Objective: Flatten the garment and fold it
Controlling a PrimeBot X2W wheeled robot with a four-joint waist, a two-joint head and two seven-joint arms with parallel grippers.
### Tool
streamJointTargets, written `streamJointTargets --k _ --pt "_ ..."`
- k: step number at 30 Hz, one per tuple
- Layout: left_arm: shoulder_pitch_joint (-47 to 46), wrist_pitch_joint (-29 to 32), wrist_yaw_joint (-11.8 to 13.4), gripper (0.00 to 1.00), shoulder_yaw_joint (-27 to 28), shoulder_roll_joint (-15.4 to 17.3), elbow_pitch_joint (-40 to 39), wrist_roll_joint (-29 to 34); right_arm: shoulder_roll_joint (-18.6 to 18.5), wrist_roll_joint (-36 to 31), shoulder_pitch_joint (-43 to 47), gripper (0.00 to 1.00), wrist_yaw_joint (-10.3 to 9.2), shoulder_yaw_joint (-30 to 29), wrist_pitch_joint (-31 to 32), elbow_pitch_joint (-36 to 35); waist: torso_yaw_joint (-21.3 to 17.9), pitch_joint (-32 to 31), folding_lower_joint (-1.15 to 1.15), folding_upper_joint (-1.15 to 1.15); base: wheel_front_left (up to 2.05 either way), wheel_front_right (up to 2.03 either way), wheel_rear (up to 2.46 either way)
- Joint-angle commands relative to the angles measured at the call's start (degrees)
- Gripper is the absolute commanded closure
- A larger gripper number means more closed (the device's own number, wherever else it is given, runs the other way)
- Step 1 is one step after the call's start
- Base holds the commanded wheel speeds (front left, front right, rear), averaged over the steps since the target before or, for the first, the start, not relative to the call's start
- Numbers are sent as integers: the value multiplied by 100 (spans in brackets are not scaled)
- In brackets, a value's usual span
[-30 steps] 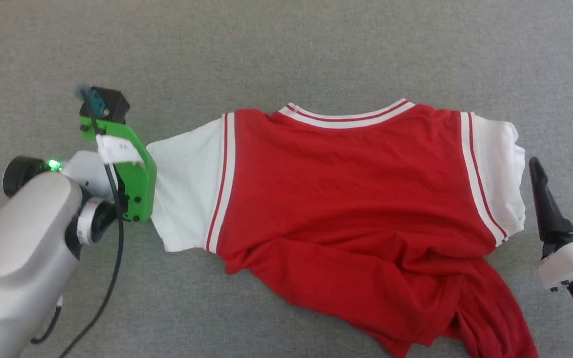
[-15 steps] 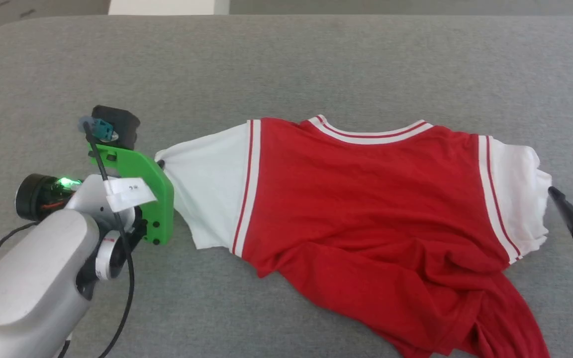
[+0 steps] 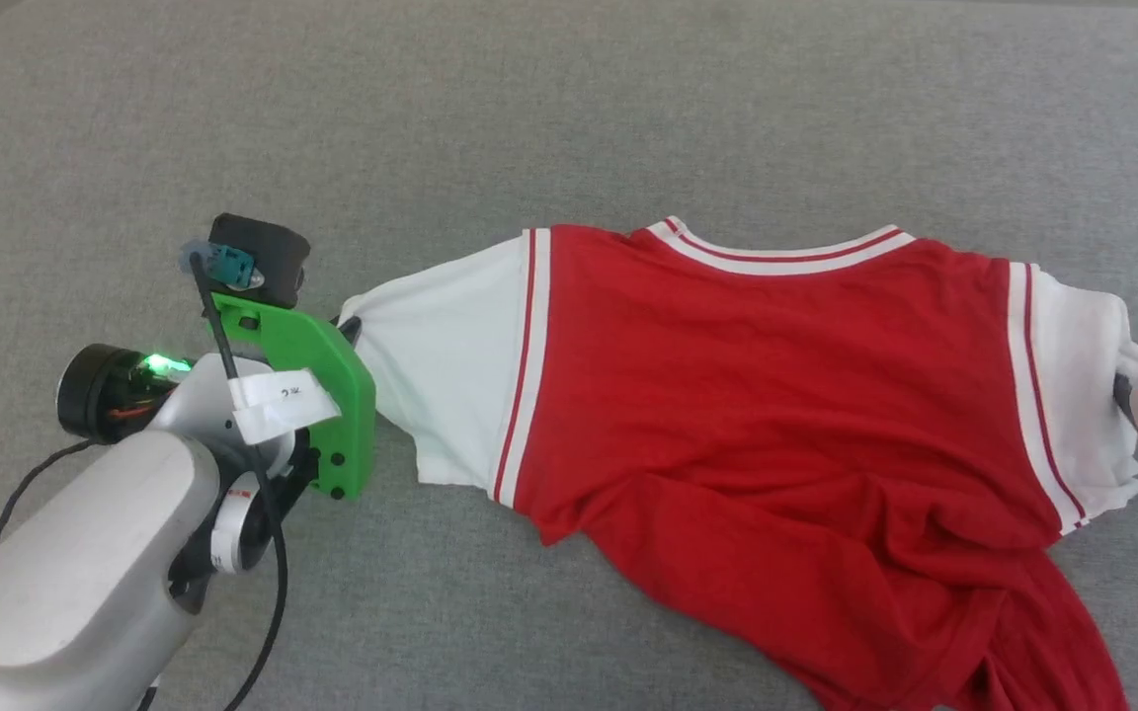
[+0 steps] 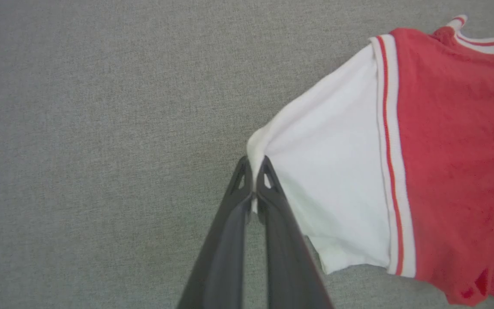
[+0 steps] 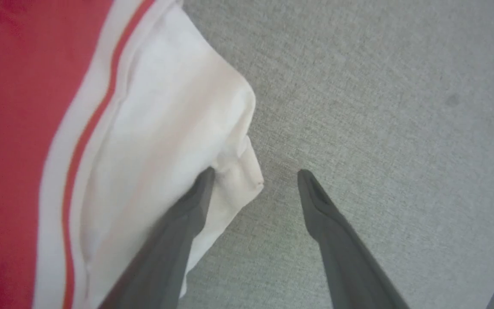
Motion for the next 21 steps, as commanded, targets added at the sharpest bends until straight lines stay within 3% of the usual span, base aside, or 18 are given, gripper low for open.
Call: streamJointTargets --k 1,5,6,7,13,21 --pt "-26 5 28 100 3 -58 -28 35 -67 -1 -126 0 -8 168 -46 87 82 90 0 0 0 0 0" --pt "-82 -35 17 100 17 -86 -3 46 -144 190 -171 0 -8 516 20 263 174 179 0 0 0 0 0" --pt "-99 -42 6 100 15 -90 13 51 -177 252 -155 57 -8 627 81 296 197 193 0 0 0 0 0" --pt "-111 -46 -5 100 11 -94 26 53 -210 312 -134 100 -8 732 134 305 214 201 0 0 0 0 0" --pt "-135 -78 -42 100 -8 -123 171 50 -428 647 -107 100 -8 1070 191 307 237 126 0 0 0 0 0" --pt "32 -259 -86 100 3 -137 421 -19 -487 841 -175 100 -8 801 -503 343 96 -486 0 0 0 0 0"
